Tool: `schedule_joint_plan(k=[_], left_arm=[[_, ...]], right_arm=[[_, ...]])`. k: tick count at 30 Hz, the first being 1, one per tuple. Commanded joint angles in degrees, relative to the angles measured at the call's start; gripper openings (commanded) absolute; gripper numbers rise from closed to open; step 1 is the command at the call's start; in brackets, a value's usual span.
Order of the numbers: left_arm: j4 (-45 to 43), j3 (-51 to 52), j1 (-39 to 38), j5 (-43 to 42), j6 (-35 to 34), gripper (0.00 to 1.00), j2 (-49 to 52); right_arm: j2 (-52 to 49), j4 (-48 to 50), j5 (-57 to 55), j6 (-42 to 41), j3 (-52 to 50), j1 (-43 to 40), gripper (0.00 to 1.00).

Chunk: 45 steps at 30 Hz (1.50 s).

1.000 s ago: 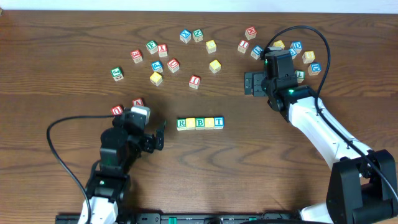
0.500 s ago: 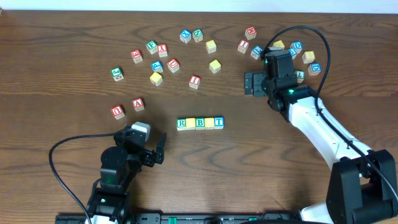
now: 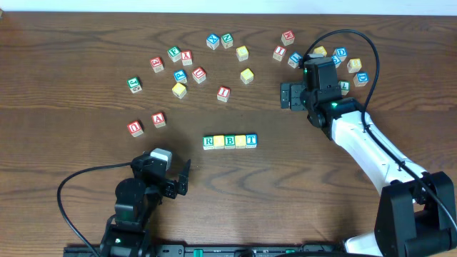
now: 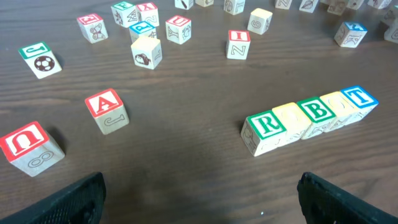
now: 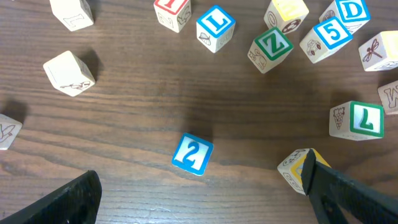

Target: Spell out ROBOT

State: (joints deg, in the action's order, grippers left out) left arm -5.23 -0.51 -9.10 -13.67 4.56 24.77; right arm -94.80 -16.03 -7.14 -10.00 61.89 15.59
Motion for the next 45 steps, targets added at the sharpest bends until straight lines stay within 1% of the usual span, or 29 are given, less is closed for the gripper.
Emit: schedule_joint_plan(k=[1,6,18,23,37,45], left_arm=[[1.9,0.28,0.44,-0.66,0.39,0.97,-2.01],[8.37,0.28,1.9,-0.68,0.59,0.97,-5.42],[8.26,0.28,3.13,-0.66,1.84,0.97,-9.99],[8.31,0.28,4.28,-0.44,3.37,0.97,-14.08],[8.44,0.28,5.57,-0.24,3.32,0.97,-24.5],[8.2,0.28,5.55,-0.26,3.13,0.97,-24.72]], right_arm=[[-0.35,-0.09,-0.42,0.46,0.9,-0.28,0.99],[-0.35,-0.09,-0.42,0.46,0.9,-0.26,0.99],[-0.35,-0.09,-0.42,0.46,0.9,-0.07,0.99],[-0.35,-0.09,-0.39,0.44,0.9,-0.07,0.99],[-0.35,-0.22,-0.39,0.46,0.9,-0.07,0.99],[-0.35,-0.24,-0.42,0.46,0.9,-0.07,0.99]])
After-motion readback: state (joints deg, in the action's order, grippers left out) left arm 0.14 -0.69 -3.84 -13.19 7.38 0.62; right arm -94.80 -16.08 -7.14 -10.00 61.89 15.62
